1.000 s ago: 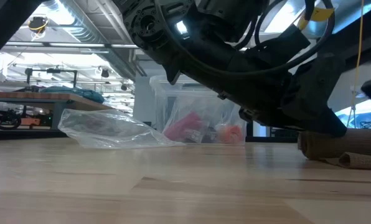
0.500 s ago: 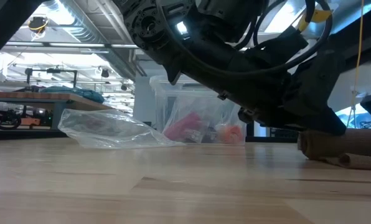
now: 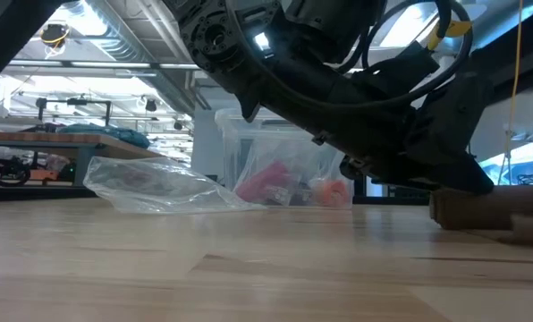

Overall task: Roll bandage
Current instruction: Roll the brown bandage, then open the transparent zip bag

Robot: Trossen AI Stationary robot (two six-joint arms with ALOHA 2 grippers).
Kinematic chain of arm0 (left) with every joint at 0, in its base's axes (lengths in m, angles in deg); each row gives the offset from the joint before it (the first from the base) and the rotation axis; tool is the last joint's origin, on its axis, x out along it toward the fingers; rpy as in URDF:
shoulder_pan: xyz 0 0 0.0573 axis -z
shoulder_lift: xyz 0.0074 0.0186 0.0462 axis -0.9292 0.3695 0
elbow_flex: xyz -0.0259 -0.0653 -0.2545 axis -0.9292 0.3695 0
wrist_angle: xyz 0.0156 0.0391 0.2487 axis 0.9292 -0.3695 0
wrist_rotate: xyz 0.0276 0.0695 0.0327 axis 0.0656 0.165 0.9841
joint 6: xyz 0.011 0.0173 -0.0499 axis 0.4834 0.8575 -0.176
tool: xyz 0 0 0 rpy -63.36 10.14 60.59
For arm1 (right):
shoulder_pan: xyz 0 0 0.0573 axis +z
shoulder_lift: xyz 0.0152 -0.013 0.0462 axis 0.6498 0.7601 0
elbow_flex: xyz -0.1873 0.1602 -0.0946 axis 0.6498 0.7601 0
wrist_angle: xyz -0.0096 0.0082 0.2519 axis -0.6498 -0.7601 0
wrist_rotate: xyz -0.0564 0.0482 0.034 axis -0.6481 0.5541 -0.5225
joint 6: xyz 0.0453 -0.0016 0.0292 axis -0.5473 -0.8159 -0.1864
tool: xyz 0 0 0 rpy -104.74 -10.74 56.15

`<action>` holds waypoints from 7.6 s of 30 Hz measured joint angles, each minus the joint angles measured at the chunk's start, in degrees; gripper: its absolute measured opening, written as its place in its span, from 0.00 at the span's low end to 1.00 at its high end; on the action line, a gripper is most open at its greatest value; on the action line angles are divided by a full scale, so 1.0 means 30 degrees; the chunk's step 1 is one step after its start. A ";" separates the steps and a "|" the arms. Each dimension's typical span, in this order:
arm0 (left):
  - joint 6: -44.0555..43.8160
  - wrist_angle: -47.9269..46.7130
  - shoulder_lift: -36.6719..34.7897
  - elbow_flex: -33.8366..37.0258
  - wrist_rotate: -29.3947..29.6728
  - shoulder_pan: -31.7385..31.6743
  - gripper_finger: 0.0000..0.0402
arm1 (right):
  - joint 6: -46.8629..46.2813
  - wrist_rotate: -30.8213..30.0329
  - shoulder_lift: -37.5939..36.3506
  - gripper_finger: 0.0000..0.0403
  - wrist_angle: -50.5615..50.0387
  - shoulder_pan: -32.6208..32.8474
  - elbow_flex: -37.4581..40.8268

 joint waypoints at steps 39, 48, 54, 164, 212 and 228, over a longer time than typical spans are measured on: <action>-0.0903 -0.0104 0.0000 0.0000 0.0024 -0.0005 0.35 | -0.0968 -0.3232 -0.0969 0.40 -0.5047 -0.0397 -0.1370; -0.0851 -0.0104 0.0000 0.0000 0.0024 -0.0005 0.35 | -0.0437 -0.1966 -0.0144 0.40 -0.3065 -0.0376 -0.1355; -0.0844 -0.0097 0.0000 0.0000 0.0024 -0.0005 0.35 | -0.0424 -0.1082 0.0589 0.40 -0.2120 -0.0376 -0.1728; 0.0506 0.1553 0.0466 -0.0935 -0.0034 0.2479 0.35 | 0.0350 -0.2817 -0.1931 0.40 -0.8784 0.0251 -0.2981; -0.3155 -1.4683 -0.4967 -0.1494 0.0222 0.3120 0.35 | -0.0983 0.1432 0.0421 0.64 -0.9480 0.0858 -0.5799; -1.0088 -2.3247 -0.7184 0.1909 0.2747 -0.0508 0.35 | 0.0553 -0.1423 -0.2149 0.64 -1.2997 0.0856 -0.5803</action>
